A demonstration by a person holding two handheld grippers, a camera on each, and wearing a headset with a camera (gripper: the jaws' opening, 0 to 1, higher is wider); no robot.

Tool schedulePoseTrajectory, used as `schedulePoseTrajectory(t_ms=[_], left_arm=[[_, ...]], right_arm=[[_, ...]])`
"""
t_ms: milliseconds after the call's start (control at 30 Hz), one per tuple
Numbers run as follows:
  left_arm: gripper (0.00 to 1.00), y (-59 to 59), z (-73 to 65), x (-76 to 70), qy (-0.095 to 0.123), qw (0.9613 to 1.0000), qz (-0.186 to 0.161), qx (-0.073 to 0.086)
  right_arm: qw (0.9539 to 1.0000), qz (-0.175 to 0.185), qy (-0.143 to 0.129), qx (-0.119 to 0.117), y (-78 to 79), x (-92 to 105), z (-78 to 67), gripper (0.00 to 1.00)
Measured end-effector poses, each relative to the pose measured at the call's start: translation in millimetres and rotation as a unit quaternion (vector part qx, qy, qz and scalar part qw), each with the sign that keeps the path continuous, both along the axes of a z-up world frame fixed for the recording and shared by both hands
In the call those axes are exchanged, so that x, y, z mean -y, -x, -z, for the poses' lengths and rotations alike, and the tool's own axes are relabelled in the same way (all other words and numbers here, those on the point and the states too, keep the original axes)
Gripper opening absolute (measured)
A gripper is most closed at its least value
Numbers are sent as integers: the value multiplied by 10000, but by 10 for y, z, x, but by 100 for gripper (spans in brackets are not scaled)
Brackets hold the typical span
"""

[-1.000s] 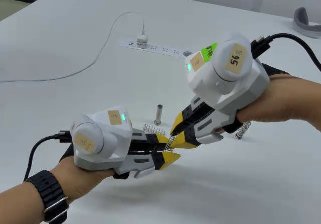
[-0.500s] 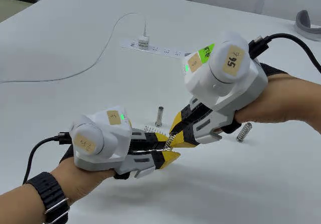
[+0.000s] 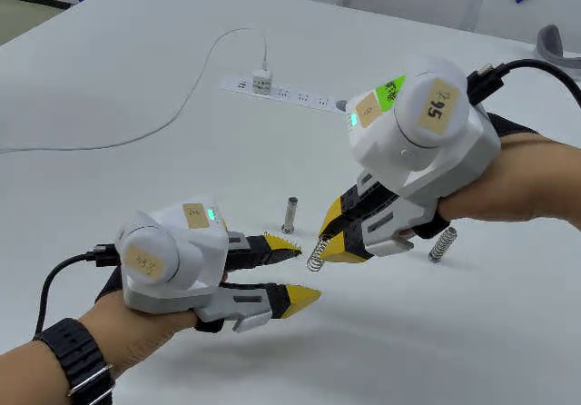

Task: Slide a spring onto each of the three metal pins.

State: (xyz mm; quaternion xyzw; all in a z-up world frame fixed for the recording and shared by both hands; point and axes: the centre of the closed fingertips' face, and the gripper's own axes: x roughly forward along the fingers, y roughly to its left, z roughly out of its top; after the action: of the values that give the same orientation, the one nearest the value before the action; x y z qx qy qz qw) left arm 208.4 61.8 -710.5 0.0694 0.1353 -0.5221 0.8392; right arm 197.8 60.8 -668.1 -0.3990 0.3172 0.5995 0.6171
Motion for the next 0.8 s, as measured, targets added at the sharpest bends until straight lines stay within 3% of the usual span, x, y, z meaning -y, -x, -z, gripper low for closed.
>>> schedulePoseTrajectory(t_ms=[400,800], left_arm=[[54,-151,9,-258,49,9984,-556,-127],[63,-222,22,-332,57,9969,-767,-157]], right_arm=[[9996,259,-19,73,-132,128,-79,12],[9980,603,0,179,-326,339,-190,12]])
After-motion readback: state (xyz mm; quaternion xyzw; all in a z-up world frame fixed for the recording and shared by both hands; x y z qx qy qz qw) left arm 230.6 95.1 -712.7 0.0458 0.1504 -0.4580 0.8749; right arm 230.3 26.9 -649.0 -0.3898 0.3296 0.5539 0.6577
